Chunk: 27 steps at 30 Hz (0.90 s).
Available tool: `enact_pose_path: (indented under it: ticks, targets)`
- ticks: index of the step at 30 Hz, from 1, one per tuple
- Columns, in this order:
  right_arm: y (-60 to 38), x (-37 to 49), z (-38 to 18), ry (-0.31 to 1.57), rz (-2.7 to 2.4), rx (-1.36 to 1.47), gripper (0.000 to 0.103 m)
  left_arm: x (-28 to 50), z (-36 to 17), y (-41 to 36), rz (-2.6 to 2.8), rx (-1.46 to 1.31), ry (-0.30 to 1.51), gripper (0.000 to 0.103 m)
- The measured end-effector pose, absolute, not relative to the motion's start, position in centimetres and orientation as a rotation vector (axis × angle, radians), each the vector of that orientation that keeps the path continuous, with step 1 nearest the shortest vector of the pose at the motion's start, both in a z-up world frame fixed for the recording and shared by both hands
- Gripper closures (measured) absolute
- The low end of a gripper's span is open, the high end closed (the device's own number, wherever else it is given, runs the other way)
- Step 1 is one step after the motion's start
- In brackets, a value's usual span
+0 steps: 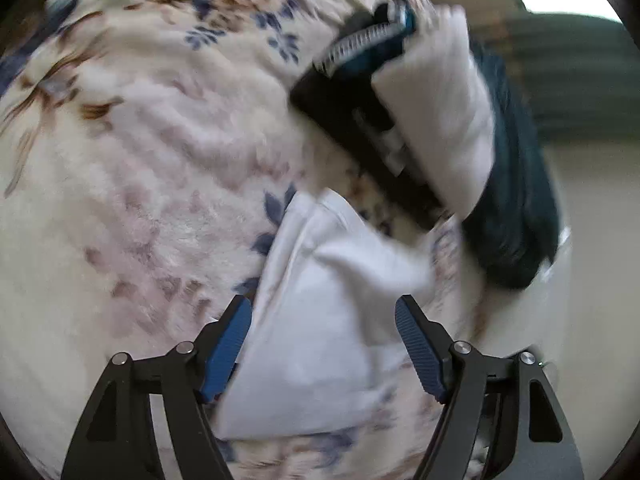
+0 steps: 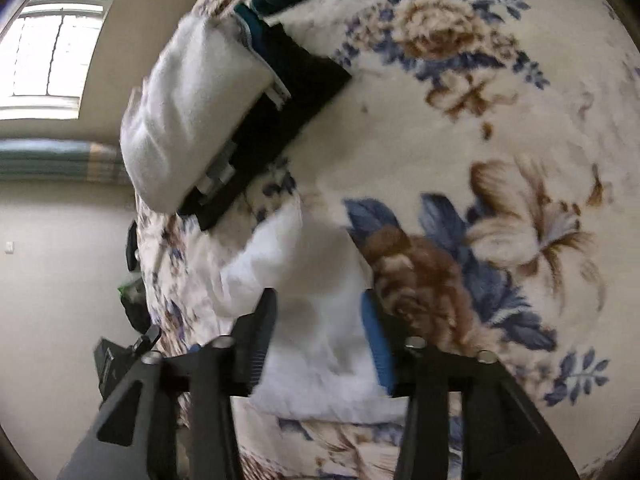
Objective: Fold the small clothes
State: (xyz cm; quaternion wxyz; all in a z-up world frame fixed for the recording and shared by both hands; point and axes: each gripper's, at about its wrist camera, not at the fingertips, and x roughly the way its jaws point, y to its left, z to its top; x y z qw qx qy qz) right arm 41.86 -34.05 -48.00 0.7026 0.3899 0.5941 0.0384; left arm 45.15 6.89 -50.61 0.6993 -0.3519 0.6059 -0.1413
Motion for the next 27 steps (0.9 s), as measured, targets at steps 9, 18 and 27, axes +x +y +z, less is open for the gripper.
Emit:
enact_pose_path:
  ticks: [9,18,27]
  targets:
    - [-33.0,47.1,-54.6,1.433,0.111,0.861,0.053,51.1,-56.2,2.5,-0.343,-0.683,1.439,0.033]
    - [-33.0,48.8,-54.0,1.354,0.004,0.849,0.099,53.4,-55.8,1.8,-0.351,-0.500,1.413,0.093]
    - [-36.6,46.5,-53.7,1.397,0.069,1.068,0.053,49.0,-55.5,7.9,-0.423,-0.820,1.471,0.041]
